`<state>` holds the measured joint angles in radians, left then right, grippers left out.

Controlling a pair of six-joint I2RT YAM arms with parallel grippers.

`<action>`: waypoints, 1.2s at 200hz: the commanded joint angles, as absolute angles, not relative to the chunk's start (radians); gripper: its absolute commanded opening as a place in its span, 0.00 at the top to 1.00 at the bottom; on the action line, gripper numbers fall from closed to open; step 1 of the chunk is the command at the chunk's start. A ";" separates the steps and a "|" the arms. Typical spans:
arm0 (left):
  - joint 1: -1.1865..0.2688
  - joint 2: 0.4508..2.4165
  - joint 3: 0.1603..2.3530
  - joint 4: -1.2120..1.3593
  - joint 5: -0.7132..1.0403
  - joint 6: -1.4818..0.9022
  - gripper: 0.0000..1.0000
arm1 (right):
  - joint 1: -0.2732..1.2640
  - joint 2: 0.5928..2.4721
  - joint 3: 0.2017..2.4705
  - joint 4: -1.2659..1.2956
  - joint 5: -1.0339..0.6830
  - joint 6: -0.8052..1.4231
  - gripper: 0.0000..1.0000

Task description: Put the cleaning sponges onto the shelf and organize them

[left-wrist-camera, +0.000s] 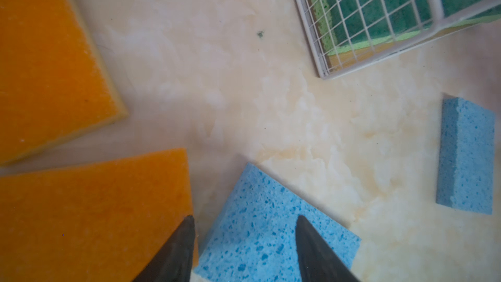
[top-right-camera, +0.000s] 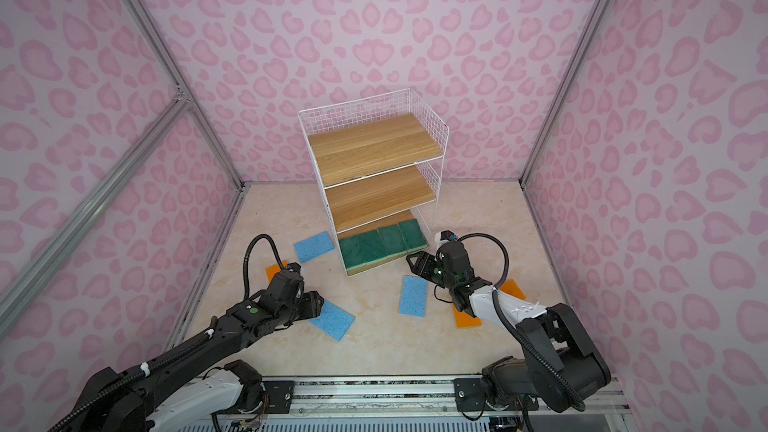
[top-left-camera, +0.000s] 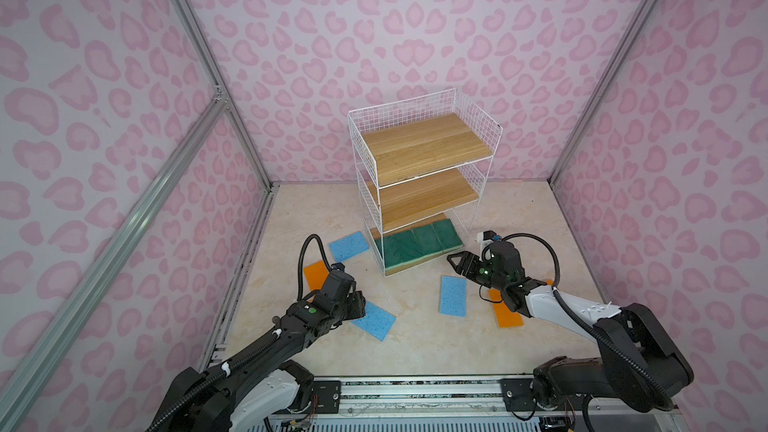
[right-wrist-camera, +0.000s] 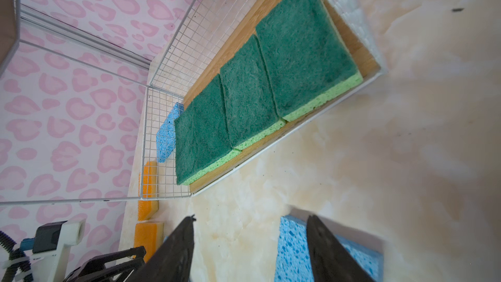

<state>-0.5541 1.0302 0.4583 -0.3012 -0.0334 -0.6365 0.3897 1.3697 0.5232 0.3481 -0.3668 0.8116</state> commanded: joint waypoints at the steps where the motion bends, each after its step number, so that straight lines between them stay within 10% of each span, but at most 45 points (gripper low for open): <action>1: -0.576 1.052 0.492 -0.299 -0.020 -0.646 0.40 | 0.381 1.372 0.513 0.367 -0.398 0.798 0.33; 124: -0.605 1.269 0.496 -0.195 0.006 -0.653 0.35 | 0.339 1.324 0.506 0.333 -0.414 0.779 0.33; 181: -0.626 1.324 0.486 -0.136 0.031 -0.680 0.62 | 0.339 1.306 0.498 0.324 -0.410 0.781 0.33; 208: -0.630 1.325 0.496 -0.130 0.029 -0.687 0.96 | 0.340 1.286 0.492 0.307 -0.405 0.773 0.33; 240: -0.632 1.330 0.521 -0.132 0.032 -0.689 0.96 | 0.340 1.262 0.484 0.287 -0.399 0.766 0.33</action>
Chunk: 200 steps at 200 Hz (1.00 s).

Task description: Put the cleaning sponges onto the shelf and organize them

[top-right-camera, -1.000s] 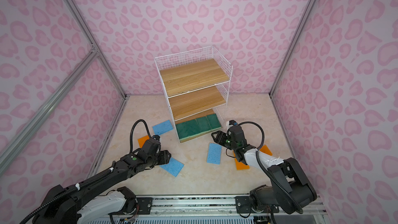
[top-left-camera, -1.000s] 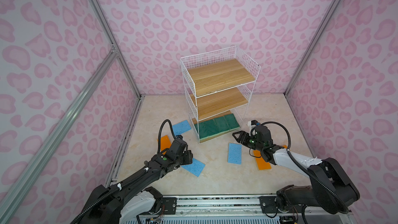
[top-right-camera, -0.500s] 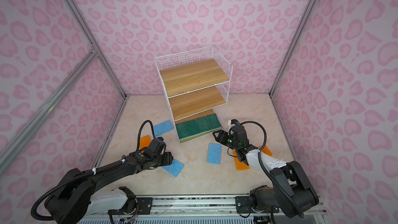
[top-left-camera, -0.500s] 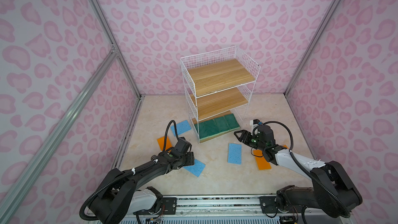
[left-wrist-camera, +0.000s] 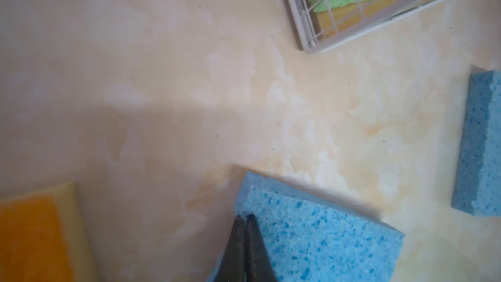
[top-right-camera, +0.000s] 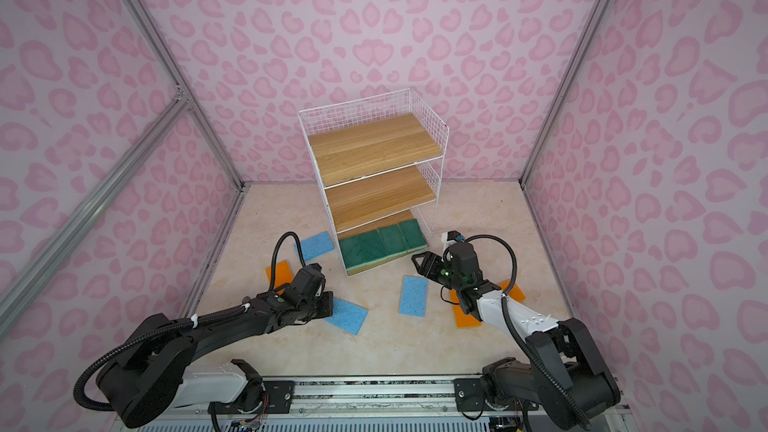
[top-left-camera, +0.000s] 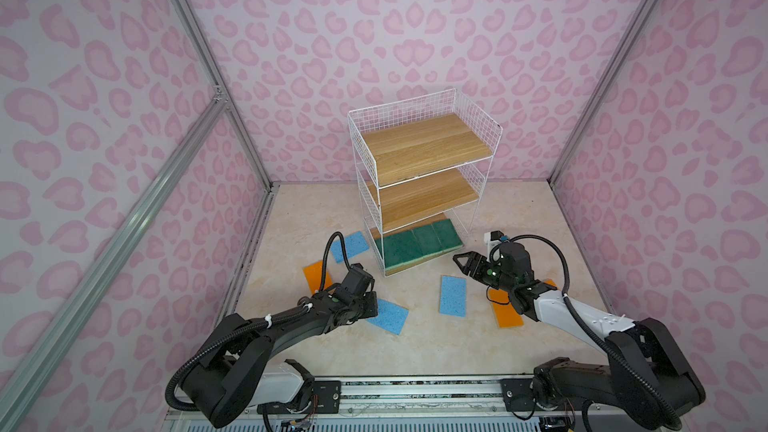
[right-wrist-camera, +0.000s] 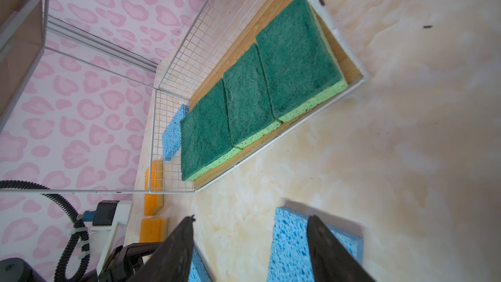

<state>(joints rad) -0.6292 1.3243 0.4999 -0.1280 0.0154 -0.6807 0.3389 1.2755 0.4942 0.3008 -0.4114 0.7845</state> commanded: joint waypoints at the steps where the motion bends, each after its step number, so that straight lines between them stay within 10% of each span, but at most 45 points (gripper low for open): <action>1: -0.630 1.330 0.523 -0.133 0.032 -0.689 0.96 | 0.340 1.262 0.484 0.288 -0.399 0.767 0.33; 200: -0.463 1.171 0.695 -0.159 0.266 -0.683 0.96 | 0.592 1.356 0.577 0.421 -0.622 0.734 0.42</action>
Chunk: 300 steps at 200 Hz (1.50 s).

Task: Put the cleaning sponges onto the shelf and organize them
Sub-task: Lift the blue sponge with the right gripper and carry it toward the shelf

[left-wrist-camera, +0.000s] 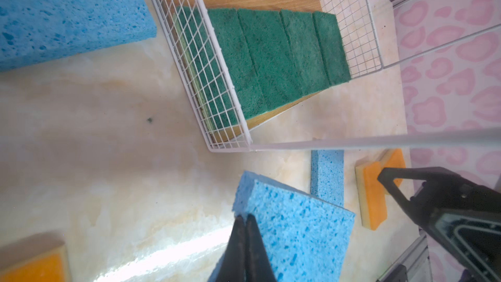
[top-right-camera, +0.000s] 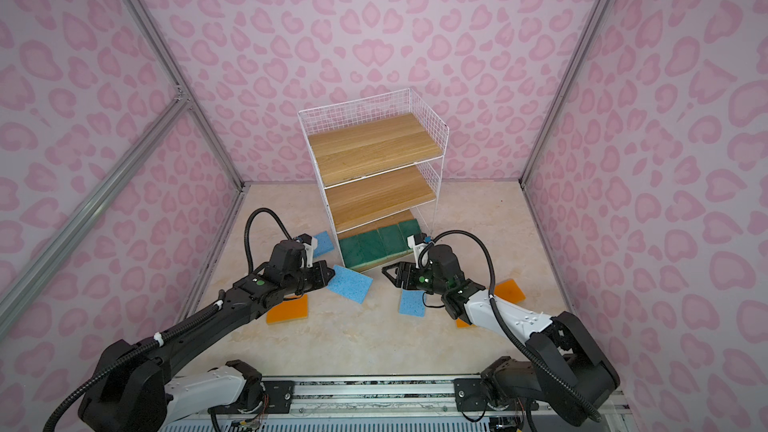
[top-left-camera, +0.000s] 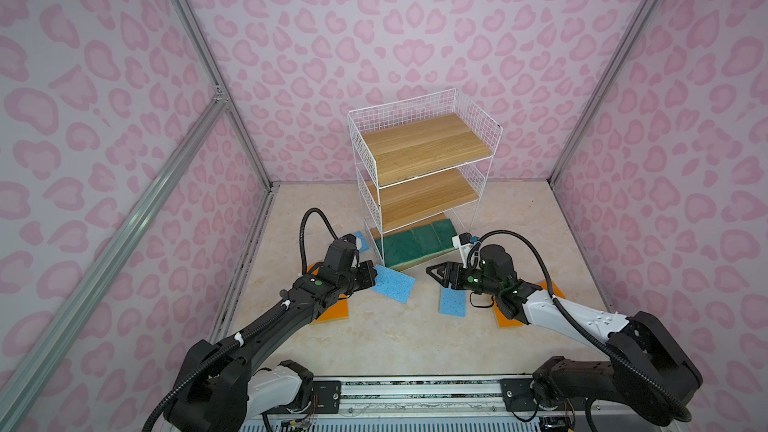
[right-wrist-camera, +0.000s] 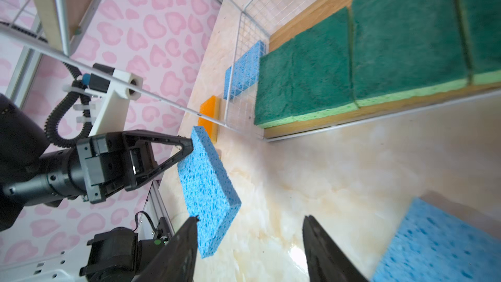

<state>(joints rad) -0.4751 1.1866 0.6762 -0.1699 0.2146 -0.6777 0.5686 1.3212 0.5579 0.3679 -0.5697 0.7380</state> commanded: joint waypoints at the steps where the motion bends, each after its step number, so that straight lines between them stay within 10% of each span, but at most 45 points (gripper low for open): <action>1: -0.463 1.172 0.694 -0.159 0.265 -0.684 0.96 | 0.593 1.359 0.578 0.423 -0.623 0.734 0.42; 61: -0.446 1.161 0.700 -0.147 0.299 -0.696 0.96 | 0.634 1.476 0.620 0.536 -0.692 0.808 0.49; 151: -0.440 1.162 0.701 -0.129 0.320 -0.701 0.96 | 0.646 1.512 0.633 0.590 -0.696 0.858 0.94; 204: -0.439 1.077 0.704 -0.186 0.221 -0.674 0.05 | 0.644 1.404 0.629 0.488 -0.633 0.828 0.97; 300: -0.379 0.910 0.611 -0.258 0.063 -0.672 0.01 | 0.589 0.933 0.682 0.094 -0.386 0.782 1.00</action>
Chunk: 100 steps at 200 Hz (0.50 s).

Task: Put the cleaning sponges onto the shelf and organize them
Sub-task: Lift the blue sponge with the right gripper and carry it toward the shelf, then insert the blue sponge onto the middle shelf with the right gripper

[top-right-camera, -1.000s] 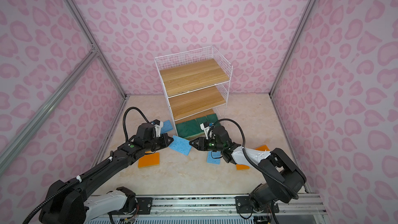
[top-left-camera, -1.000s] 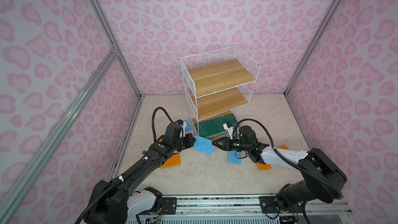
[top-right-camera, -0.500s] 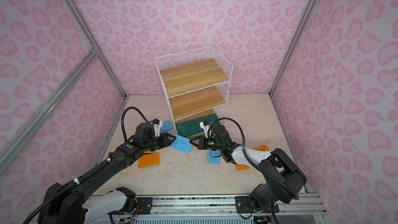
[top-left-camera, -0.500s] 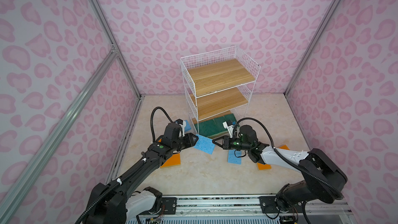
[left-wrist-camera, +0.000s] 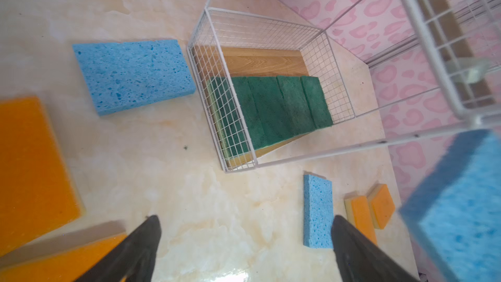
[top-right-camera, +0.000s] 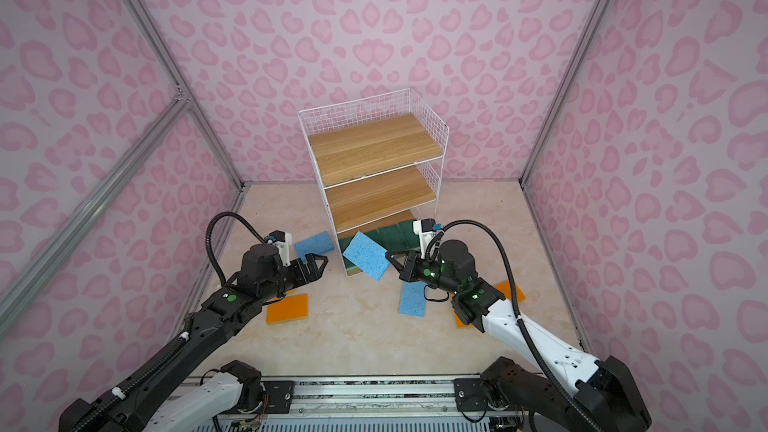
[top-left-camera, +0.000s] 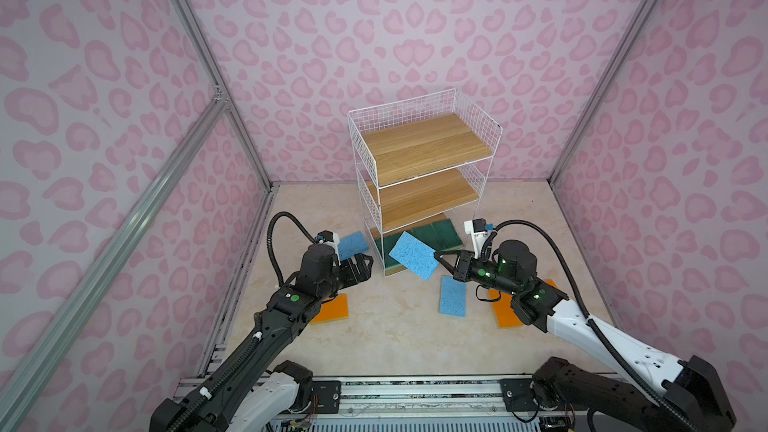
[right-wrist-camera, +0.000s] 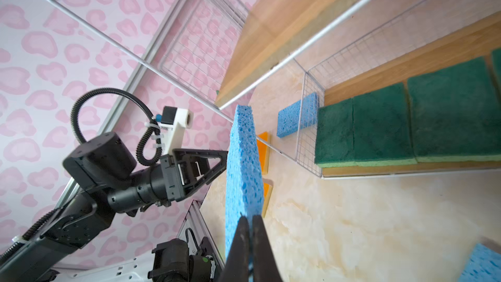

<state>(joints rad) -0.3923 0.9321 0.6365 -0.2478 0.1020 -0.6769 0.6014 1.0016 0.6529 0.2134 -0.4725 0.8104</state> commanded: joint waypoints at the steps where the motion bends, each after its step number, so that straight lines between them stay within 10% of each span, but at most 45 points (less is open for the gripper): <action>1: -0.379 0.909 0.611 -0.258 0.062 -0.672 0.01 | 0.588 0.930 0.686 0.092 -0.385 0.780 1.00; 100: -0.370 0.909 0.551 -0.217 0.051 -0.666 0.01 | 0.541 1.043 0.890 0.154 -0.315 0.829 1.00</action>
<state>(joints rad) -0.3714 0.9100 0.5594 -0.2550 0.0574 -0.6765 0.5411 1.0080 0.8650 0.0795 -0.3618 0.7986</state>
